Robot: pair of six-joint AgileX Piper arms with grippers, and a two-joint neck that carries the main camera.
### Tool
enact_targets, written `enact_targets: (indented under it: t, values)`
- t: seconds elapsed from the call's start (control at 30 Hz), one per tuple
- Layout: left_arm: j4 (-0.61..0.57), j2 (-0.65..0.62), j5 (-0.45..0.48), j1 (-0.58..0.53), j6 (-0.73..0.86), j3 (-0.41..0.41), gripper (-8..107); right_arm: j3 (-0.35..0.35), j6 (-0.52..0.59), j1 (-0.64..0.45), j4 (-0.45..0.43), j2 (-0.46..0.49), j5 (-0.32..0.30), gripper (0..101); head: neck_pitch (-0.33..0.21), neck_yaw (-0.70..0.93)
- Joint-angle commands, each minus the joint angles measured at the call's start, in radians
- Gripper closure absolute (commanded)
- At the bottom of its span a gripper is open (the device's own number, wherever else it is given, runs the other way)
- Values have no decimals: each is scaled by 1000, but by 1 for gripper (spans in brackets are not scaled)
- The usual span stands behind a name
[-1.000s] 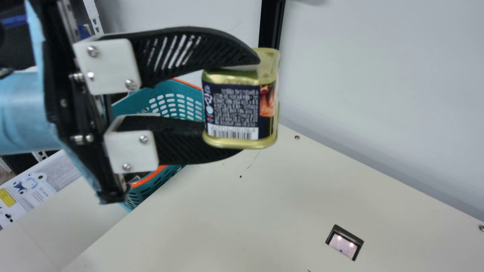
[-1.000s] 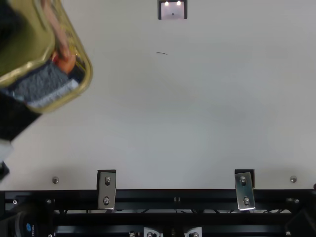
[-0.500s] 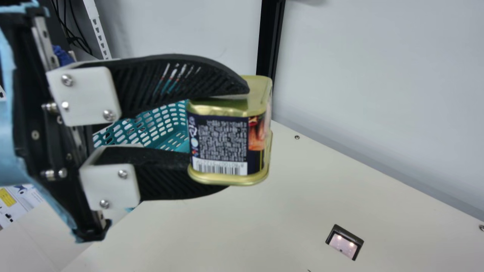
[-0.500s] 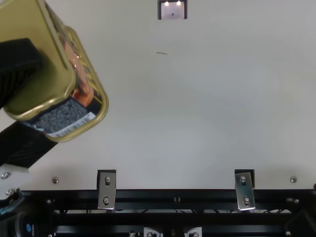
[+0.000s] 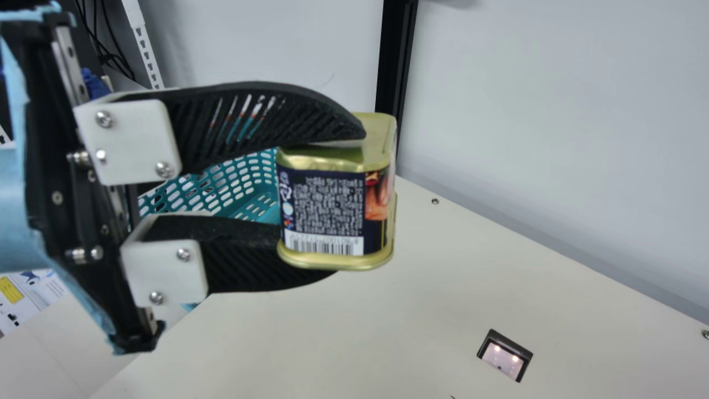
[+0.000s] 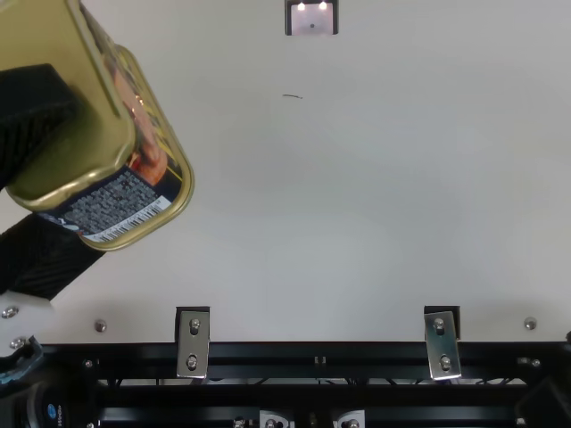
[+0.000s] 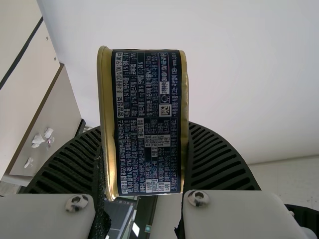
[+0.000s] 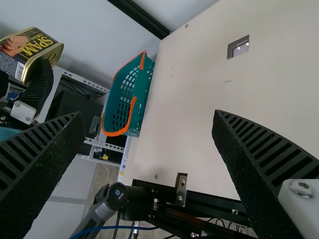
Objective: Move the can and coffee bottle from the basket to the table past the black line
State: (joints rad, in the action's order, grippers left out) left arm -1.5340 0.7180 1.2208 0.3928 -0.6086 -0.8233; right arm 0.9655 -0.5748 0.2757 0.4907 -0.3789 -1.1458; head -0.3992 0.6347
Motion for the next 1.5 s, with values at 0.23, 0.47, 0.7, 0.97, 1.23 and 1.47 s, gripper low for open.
enact_targets:
  t: [0.23, 0.47, 0.7, 0.97, 1.23, 1.47]
  values:
    - [-32, -19, -41, 22, -90, 23, 89, 0, 0, 0, 0, 0, 0, 0, -33, 20]
    - [-35, -17, -41, 20, -88, 22, 89, 0, 0, 0, 0, 0, 0, 0, -33, 20]
    - [-35, -17, -41, 20, -88, 22, 89, 0, 0, 0, 0, 0, 0, 0, -33, 20]
    - [-35, -17, -41, 20, -88, 22, 89, 0, 0, 0, 0, 0, 0, 0, -33, 20]
    - [-35, -17, -41, 20, -88, 22, 89, 0, 0, 0, 0, 0, 0, 0, -33, 20]
    - [-19, 1, -47, 23, -20, 20, 89, 0, 0, 0, 0, 0, 0, 0, -33, 20]
